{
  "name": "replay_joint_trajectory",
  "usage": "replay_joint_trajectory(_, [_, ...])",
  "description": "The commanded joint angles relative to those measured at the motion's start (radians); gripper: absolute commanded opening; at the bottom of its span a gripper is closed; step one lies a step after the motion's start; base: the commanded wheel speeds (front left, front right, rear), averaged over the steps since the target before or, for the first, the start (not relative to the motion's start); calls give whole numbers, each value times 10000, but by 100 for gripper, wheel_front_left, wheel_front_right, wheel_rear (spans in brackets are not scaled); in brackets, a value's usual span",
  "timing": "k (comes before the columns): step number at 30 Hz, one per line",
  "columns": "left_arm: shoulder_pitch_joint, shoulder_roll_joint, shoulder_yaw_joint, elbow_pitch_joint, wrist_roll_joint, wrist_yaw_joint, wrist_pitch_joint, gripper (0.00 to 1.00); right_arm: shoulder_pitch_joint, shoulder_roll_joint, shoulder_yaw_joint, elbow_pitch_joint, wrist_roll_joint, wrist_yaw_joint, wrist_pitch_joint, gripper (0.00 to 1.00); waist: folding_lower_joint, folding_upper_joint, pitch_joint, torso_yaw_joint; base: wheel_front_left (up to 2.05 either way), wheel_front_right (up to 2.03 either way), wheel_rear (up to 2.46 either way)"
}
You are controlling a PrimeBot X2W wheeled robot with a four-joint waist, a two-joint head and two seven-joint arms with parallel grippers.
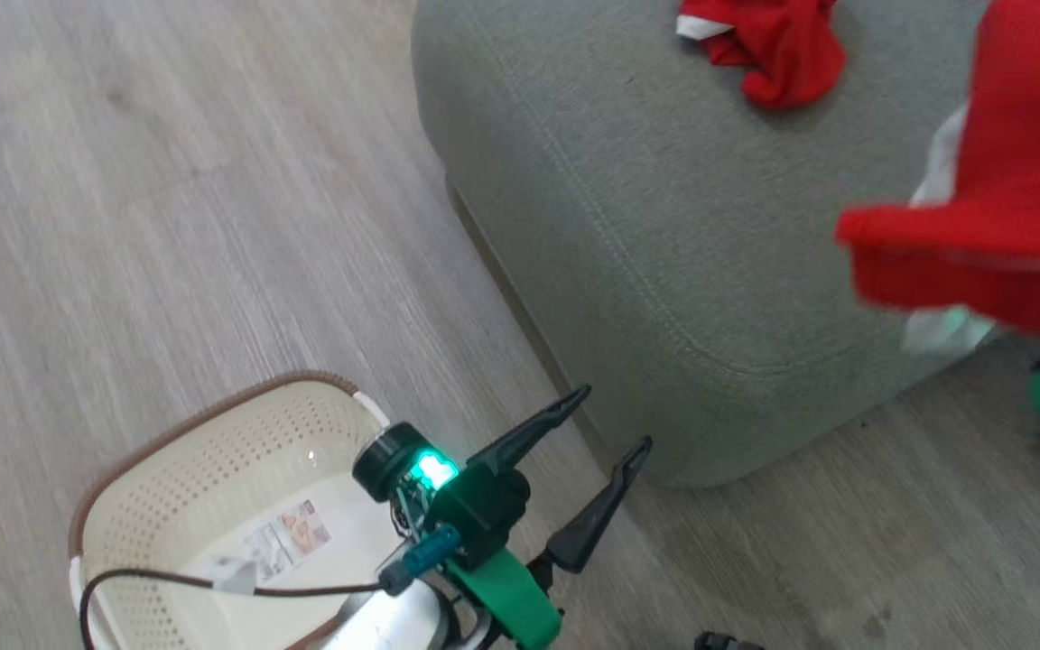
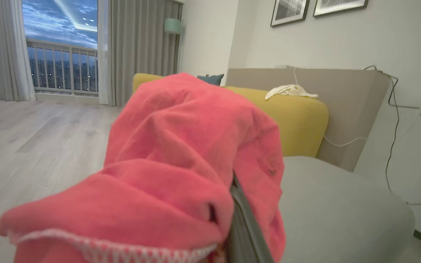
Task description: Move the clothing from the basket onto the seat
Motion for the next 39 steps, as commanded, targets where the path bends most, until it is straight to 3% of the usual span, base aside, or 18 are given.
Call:
replay_joint_trajectory(1, [-459,-128,285,-417,29,-9,-53,100,-462,-432,67,-434,47,-2,-67,0,-2,0,165,163,0,0,0])
replay_joint_trajectory(11, [-1094,6,17,-417,126,-10,-53,100,-2879,-2014,-831,220,980,-2,-67,0,-2,0,1283,847,0,0,0])
replay_joint_trajectory(22, [-1958,456,-765,-394,190,-10,-53,100,-5380,-3581,-1454,2435,1646,-2,-67,0,-2,0,3082,1789,0,0,0])
replay_joint_trajectory(27, [-2228,589,-859,-404,265,-10,-53,100,-6536,-4037,-1280,3568,1790,-2,-67,0,-2,0,3881,2141,0,0,0])
replay_joint_trajectory(39, [-2857,618,-1192,-443,420,-10,-53,100,-8443,-4255,-350,6399,1337,-2,-67,0,-2,0,5211,2675,0,0,0])
